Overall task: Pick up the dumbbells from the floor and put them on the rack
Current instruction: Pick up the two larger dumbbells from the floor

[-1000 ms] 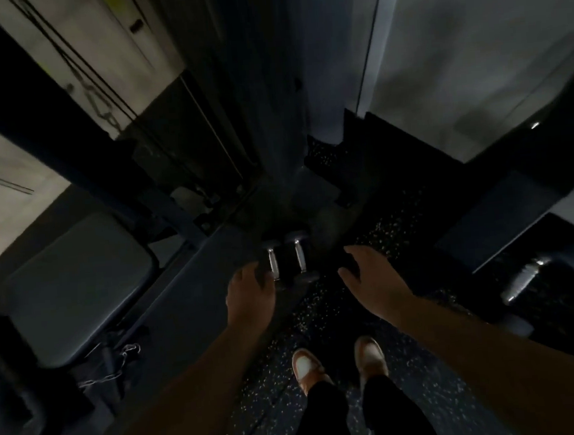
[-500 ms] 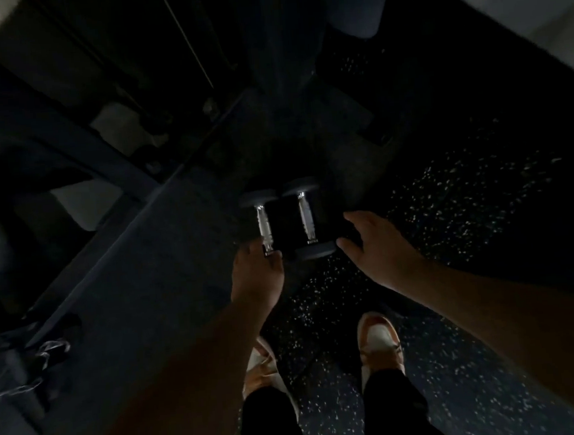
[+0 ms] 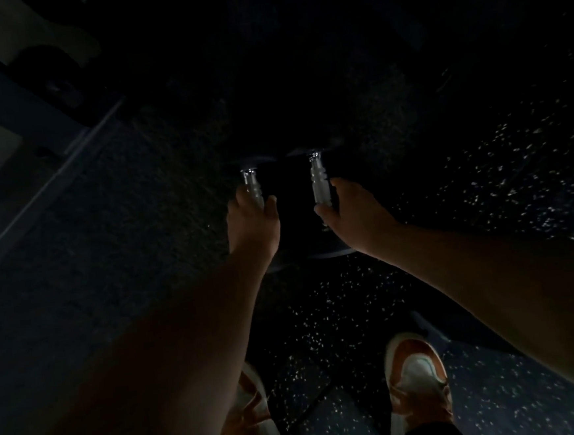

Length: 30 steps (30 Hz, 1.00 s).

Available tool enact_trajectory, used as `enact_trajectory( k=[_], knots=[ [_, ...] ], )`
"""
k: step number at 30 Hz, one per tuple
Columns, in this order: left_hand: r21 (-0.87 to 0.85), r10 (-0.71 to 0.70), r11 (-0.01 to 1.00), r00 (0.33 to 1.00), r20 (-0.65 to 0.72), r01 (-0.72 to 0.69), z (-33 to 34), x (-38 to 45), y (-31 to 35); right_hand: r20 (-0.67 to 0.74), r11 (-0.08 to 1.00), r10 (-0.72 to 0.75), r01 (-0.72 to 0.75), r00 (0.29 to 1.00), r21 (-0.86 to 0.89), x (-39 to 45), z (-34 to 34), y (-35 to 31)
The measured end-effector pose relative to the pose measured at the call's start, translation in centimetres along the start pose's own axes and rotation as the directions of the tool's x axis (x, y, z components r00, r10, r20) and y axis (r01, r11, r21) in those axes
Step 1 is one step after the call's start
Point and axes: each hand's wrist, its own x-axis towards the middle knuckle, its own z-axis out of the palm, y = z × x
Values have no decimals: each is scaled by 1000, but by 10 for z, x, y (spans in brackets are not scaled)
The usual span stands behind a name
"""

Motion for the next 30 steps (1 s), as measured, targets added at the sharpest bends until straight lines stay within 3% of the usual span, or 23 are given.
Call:
enact_trajectory(
  k=[3, 6, 9, 13, 19, 30],
  knots=[
    [-99, 3, 995, 998, -55, -8, 8, 18, 0, 13, 992, 74, -74, 997, 105, 19, 5, 0],
    [-197, -90, 978, 992, -83, 73, 16, 35, 0, 28, 951, 211, -212, 977, 227, 39, 8, -4],
    [-179, -172, 970, 985, -15, 166, 28, 45, -3, 40, 921, 286, -286, 957, 265, 57, 15, -13],
    [-185, -191, 969, 973, -128, 166, 39, 49, -3, 16, 877, 353, -337, 935, 342, 77, 34, -21],
    [-135, -144, 984, 970, -194, 119, 43, 52, -6, -218, 905, 394, -336, 893, 262, 81, 58, -21],
    [-125, -136, 985, 975, -175, 115, 42, 52, -7, -253, 915, 385, -331, 888, 230, 86, 62, -16]
  ],
)
